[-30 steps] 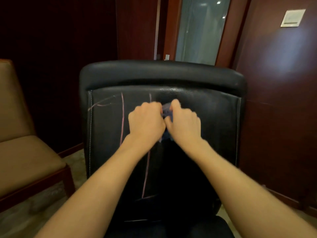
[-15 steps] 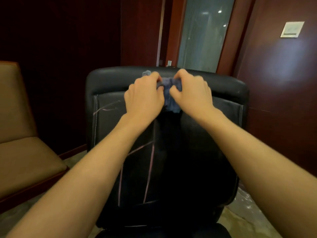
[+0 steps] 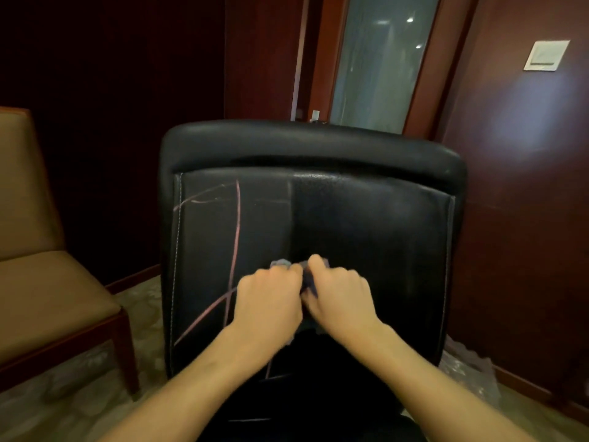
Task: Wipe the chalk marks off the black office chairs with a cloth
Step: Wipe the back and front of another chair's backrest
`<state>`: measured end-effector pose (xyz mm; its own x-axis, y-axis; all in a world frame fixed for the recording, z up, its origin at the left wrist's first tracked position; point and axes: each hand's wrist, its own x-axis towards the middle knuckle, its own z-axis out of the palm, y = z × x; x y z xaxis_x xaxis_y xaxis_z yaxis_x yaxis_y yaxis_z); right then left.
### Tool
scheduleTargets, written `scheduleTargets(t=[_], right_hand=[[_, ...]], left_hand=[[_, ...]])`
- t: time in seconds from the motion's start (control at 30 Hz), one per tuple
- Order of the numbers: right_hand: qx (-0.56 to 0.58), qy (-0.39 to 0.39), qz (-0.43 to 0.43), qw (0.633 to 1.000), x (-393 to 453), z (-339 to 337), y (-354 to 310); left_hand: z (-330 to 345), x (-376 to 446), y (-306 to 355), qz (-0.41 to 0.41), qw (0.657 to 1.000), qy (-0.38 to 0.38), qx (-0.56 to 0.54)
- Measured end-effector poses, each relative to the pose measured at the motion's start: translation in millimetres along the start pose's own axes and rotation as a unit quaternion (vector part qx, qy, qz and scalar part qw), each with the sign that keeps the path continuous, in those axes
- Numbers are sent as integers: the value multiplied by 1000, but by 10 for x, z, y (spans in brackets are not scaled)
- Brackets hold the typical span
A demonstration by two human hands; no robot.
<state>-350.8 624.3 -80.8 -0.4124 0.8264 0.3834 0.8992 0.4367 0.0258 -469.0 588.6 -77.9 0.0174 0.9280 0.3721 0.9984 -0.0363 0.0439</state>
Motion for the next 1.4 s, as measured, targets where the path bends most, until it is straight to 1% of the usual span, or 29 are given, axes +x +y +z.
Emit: scheduleTargets(t=[0.03, 0.1, 0.17, 0.23, 0.3, 0.4, 0.47, 0.53, 0.63, 0.7, 0.77, 0.8, 0.83, 0.87, 0.93, 1.07, 1.1, 1.17, 1.2, 1.27, 1.33, 1.4], right_hand=[[0, -7, -3, 1000, -6, -51, -3], [5, 20, 2, 1000, 83, -257, 22], [28, 92, 10, 995, 281, -550, 39], [58, 168, 15, 984, 553, -828, 50], [58, 195, 15, 979, 831, -992, 56], [20, 174, 28, 984, 1029, -939, 46], [12, 153, 29, 988, 958, -784, 36], [21, 129, 22, 991, 783, -598, 27], [27, 91, 20, 995, 399, -217, 17], [44, 62, 7, 997, 80, 91, -1], [54, 7, 4, 998, -206, 294, -53], [50, -29, 5, 998, -301, 330, -76], [48, -59, 10, 997, -357, 332, -83], [46, -71, 19, 996, -361, 290, -71], [43, -37, 34, 998, -245, 101, -36], [98, 92, 55, 989, 211, -408, 13], [108, 119, 51, 986, 333, -504, 19], [105, 147, 40, 983, 485, -583, 18], [97, 152, 37, 983, 505, -554, 20], [75, 138, 37, 987, 411, -348, 22], [82, 104, 48, 990, 169, -21, 17], [112, 65, 67, 989, -144, 345, -3]], left_hand=[[-18, -31, -20, 0, 1000, 6, -3], [-164, 22, -75, -2, 998, 63, -10], [-384, 184, -142, -14, 989, 139, -41], [-618, 439, -221, -35, 975, 198, -96], [-794, 718, -291, -52, 965, 219, -136], [-806, 922, -289, -63, 970, 200, -121], [-699, 877, -222, -63, 976, 187, -98], [-484, 733, -191, -50, 979, 181, -85], [-43, 306, -178, -27, 982, 167, -79], [267, -3, -149, -22, 987, 133, -87], [436, -239, -98, -20, 995, 57, -85], [471, -315, -104, -24, 995, 32, -88], [447, -327, -144, -32, 995, 11, -94], [387, -292, -181, -34, 994, 15, -105], [182, -152, -228, -31, 991, 51, -120], [-238, 194, -235, -54, 969, 141, -196], [-315, 271, -225, -55, 964, 161, -202], [-391, 370, -174, -60, 960, 195, -193], [-379, 381, -144, -64, 961, 200, -178], [-228, 300, -105, -74, 968, 183, -154], [70, 92, -107, -77, 968, 181, -153], [405, -204, -111, -75, 967, 178, -168]])
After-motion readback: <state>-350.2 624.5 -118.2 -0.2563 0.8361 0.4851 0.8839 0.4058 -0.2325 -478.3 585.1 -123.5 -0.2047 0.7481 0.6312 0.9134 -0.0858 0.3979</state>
